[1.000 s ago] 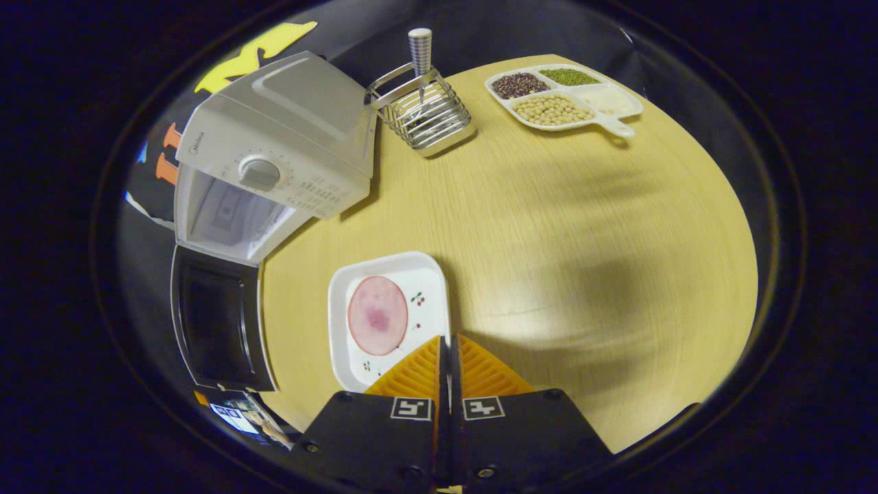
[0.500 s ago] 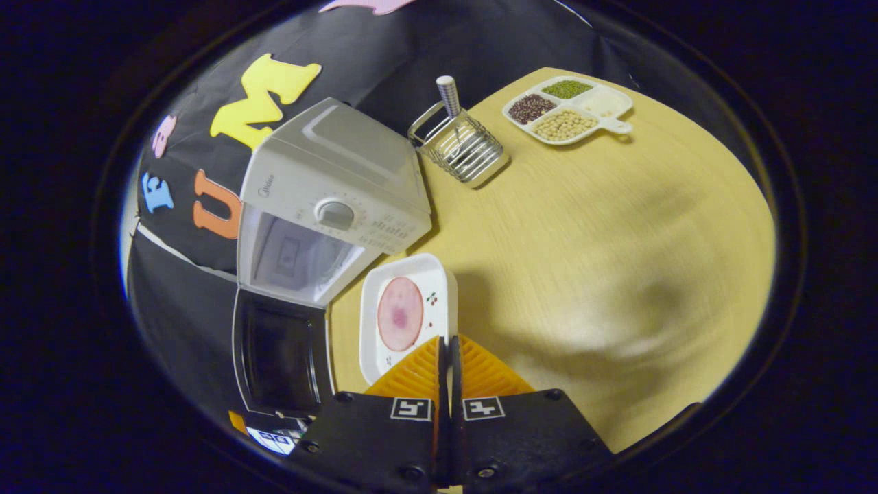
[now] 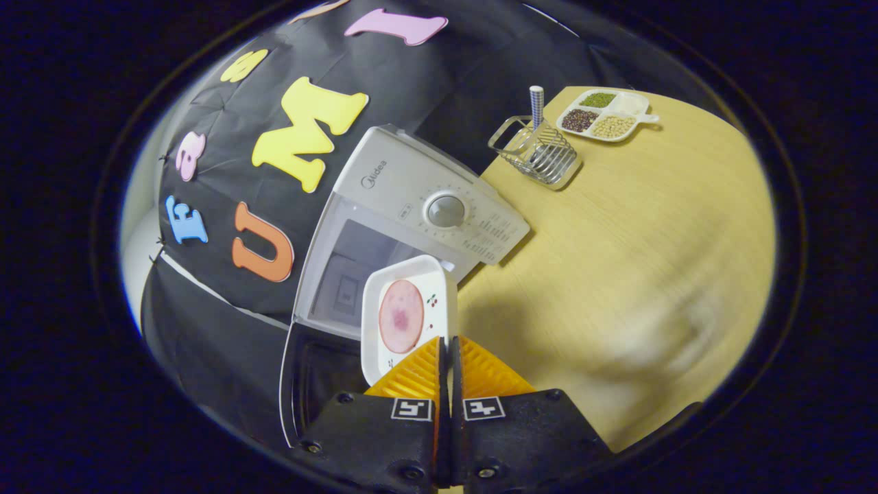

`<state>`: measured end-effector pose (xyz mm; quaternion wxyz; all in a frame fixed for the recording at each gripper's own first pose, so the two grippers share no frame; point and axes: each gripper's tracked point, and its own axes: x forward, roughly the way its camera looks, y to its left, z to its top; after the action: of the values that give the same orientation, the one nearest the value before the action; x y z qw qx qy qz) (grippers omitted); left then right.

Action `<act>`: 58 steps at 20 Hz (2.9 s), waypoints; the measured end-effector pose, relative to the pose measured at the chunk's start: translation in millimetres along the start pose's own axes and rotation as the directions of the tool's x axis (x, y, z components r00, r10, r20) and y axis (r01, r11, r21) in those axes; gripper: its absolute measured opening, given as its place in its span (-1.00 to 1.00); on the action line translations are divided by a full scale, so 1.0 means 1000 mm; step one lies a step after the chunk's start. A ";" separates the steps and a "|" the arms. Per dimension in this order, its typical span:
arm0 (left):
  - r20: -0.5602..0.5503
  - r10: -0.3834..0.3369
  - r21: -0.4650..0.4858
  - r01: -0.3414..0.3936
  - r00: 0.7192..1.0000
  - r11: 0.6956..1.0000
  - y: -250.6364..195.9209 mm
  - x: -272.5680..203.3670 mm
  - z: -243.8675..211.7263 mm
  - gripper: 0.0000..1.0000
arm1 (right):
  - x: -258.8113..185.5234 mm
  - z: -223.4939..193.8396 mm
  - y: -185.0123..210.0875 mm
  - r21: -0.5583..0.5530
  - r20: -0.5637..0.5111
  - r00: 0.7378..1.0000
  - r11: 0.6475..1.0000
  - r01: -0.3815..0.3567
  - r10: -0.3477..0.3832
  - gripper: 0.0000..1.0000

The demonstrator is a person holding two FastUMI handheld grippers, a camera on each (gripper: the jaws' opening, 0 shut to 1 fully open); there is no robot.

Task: Open the microwave oven with the left hand, put the food in, and close the microwave oven.

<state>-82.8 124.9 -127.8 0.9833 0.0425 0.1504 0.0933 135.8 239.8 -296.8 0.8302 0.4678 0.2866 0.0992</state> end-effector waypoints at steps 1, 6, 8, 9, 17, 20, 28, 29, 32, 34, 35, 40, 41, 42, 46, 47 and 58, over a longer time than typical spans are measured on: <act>-0.003 -0.005 0.006 0.005 1.000 1.000 0.000 -0.001 -0.001 0.81 | 0.011 -0.007 0.008 0.019 0.023 1.000 1.000 -0.016 0.015 -0.93; 0.004 -0.025 -0.032 0.025 1.000 0.999 0.001 0.006 0.001 0.81 | 0.057 -0.027 0.041 0.121 0.146 0.988 0.990 -0.067 0.049 -0.93; -0.005 -0.018 -0.035 0.017 1.000 0.999 0.008 0.009 -0.006 0.81 | 0.075 -0.027 0.048 0.137 0.201 0.979 0.988 -0.066 0.037 -0.93; -0.018 -0.010 -0.034 0.010 1.000 0.999 0.012 0.011 -0.012 0.81 | 0.087 -0.026 0.049 0.169 0.223 0.974 0.984 -0.061 0.022 -0.93; -0.053 0.056 -0.035 -0.058 0.997 0.998 0.042 0.020 -0.034 0.81 | 0.181 -0.013 0.067 0.240 0.308 0.950 0.970 -0.032 -0.045 -0.93; -0.068 0.067 -0.046 -0.071 0.995 0.996 0.047 0.024 -0.041 0.81 | 0.210 -0.003 0.065 0.258 0.319 0.944 0.966 0.001 -0.087 -1.00; -0.077 0.072 -0.043 -0.076 0.994 0.996 0.049 0.027 -0.048 0.82 | 0.233 0.021 0.072 0.256 0.386 0.920 0.966 -0.031 -0.073 -0.82; -0.076 0.066 -0.039 -0.069 0.995 0.997 0.047 0.026 -0.049 0.82 | 0.233 0.024 0.075 0.260 0.402 0.914 0.964 -0.053 -0.058 -0.76; -0.062 0.063 -0.026 -0.065 0.996 0.998 0.046 0.025 -0.046 0.81 | 0.210 0.032 0.084 0.218 0.446 0.895 0.969 -0.118 0.009 -0.59; -0.049 0.062 -0.023 -0.064 0.997 0.998 0.047 0.023 -0.040 0.81 | 0.191 0.033 0.087 0.157 0.458 0.889 0.981 -0.113 0.029 -0.01; -0.040 0.061 -0.024 -0.062 0.997 0.998 0.047 0.022 -0.037 0.81 | 0.180 0.034 0.089 0.118 0.466 0.884 0.988 -0.102 0.035 -0.17; 0.014 0.046 -0.021 -0.046 0.999 0.999 0.043 0.013 -0.019 0.81 | 0.101 0.056 0.125 -0.265 0.509 0.844 0.964 -0.031 0.167 0.92; 0.029 0.036 -0.019 -0.036 0.999 0.999 0.040 0.012 -0.012 0.81 | 0.085 0.059 0.130 -0.329 0.499 0.847 0.944 -0.012 0.185 0.97; 0.044 0.027 -0.018 -0.026 0.999 0.999 0.038 0.010 -0.004 0.81 | 0.070 0.063 0.132 -0.380 0.487 0.852 0.925 0.006 0.194 0.97; 0.101 -0.024 -0.020 0.026 0.995 0.999 0.025 0.001 0.023 0.69 | -0.004 0.075 0.130 -0.608 0.421 0.879 0.788 0.093 0.221 0.80; 0.119 -0.039 -0.019 0.041 0.992 0.999 0.021 0.001 0.033 0.82 | -0.025 0.081 0.127 -0.646 0.410 0.886 0.755 0.114 0.216 1.00; 0.266 -0.154 0.007 0.158 0.952 0.987 -0.038 0.036 0.088 0.91 | -0.215 0.157 0.091 -0.763 0.496 0.862 0.527 0.373 0.107 0.82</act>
<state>-16.2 90.2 -58.6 0.9991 0.0355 0.0195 0.0098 59.0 83.3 -76.2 0.9991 -0.0046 0.0215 0.0373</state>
